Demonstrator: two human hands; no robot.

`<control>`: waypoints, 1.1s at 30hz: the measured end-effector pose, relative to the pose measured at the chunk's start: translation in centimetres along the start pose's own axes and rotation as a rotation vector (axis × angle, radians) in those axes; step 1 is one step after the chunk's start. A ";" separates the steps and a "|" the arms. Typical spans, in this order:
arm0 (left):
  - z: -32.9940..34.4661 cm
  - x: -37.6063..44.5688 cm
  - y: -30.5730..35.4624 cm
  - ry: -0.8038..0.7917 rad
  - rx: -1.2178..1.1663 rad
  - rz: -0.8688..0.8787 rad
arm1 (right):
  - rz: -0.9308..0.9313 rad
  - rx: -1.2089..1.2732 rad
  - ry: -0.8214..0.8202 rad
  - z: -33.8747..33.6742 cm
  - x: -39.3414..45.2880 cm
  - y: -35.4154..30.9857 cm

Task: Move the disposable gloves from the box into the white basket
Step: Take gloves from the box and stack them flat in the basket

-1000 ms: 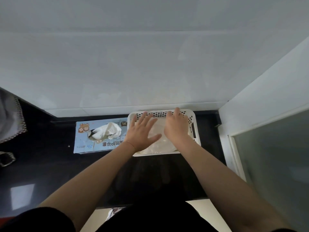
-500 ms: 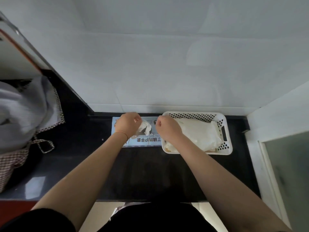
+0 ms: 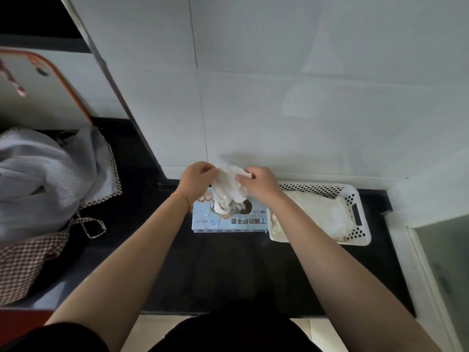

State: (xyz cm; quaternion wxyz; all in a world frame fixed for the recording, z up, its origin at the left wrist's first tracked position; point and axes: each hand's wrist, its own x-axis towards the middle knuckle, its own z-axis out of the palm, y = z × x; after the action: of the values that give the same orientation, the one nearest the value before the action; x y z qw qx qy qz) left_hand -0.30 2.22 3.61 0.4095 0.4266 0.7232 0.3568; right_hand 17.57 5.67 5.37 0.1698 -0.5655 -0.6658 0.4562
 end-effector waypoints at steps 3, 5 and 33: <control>-0.1 0.0 -0.5 0.010 0.034 -0.029 | 0.015 0.079 0.022 -0.8 -0.5 -1.0; -0.2 -0.2 -0.3 -0.007 -0.019 -0.061 | 0.007 0.114 0.036 -1.3 -0.9 -1.4; 5.0 -1.9 5.0 -0.525 0.128 0.112 | -0.074 0.109 0.387 -8.6 -3.9 -0.6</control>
State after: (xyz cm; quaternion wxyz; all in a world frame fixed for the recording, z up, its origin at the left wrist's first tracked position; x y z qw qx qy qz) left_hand 6.37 3.24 6.38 0.5346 0.5688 0.5888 0.2097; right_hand 24.80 5.75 11.49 0.3415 -0.6079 -0.6152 0.3679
